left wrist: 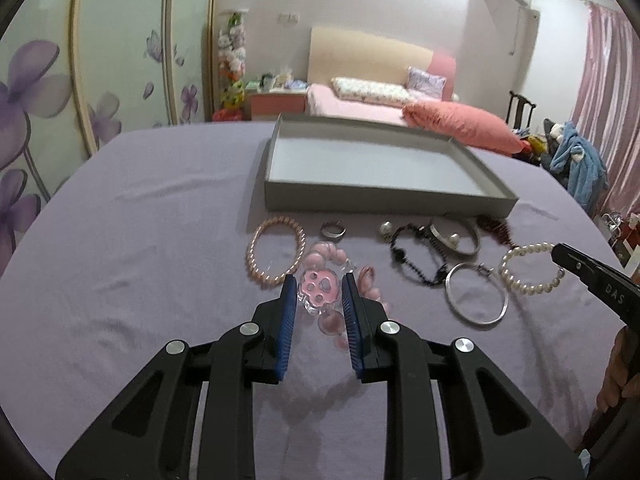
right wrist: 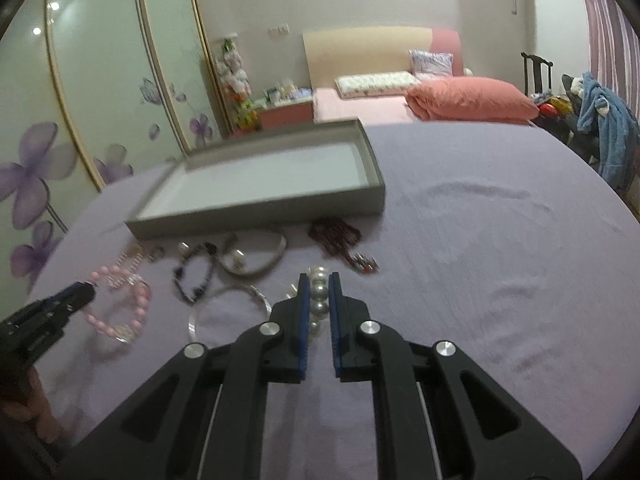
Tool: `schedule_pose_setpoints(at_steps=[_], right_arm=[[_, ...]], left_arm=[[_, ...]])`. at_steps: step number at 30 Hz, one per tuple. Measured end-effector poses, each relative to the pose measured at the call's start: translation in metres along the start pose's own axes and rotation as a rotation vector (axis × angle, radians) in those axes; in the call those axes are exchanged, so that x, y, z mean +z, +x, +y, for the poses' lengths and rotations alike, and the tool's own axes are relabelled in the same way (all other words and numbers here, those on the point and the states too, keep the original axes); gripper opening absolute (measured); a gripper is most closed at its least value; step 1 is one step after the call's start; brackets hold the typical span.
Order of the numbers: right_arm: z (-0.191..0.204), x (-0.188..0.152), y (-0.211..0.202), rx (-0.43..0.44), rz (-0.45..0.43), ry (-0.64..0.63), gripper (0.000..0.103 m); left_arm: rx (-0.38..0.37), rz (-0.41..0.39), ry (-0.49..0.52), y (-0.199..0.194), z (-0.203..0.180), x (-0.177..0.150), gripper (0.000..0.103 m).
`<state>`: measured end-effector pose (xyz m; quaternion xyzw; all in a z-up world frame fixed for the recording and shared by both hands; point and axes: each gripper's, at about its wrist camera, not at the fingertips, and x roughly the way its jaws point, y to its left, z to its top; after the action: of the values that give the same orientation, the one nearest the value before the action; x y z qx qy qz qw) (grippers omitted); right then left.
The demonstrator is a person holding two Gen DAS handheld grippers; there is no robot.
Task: Organize jewelry
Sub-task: 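Carry the pink bracelet into the grey tray with left tool while right tool places pearls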
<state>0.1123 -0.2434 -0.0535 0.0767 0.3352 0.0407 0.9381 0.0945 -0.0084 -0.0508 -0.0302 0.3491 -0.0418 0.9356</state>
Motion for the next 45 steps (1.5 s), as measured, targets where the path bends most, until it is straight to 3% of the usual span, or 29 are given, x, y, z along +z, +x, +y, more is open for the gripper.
schedule_pose_setpoints(at_steps=[10, 20, 31, 39, 45], right_arm=[[0.015, 0.008, -0.019, 0.069, -0.085, 0.008, 0.010], [0.031, 0.014, -0.032, 0.101, -0.143, -0.012, 0.010], [0.057, 0.045, -0.048, 0.080, -0.299, -0.068, 0.010], [0.059, 0.082, -0.030, 0.048, -0.376, -0.059, 0.010], [0.053, 0.107, 0.006, 0.027, -0.353, -0.034, 0.010]], left_arm=[[-0.017, -0.102, 0.037, -0.019, -0.015, 0.005, 0.024], [-0.014, -0.145, 0.034, -0.025, -0.017, 0.011, 0.024], [-0.014, -0.227, 0.034, -0.033, -0.021, 0.050, 0.024], [-0.001, -0.291, 0.058, -0.018, -0.035, 0.087, 0.024], [-0.002, -0.292, 0.059, 0.005, -0.041, 0.100, 0.024]])
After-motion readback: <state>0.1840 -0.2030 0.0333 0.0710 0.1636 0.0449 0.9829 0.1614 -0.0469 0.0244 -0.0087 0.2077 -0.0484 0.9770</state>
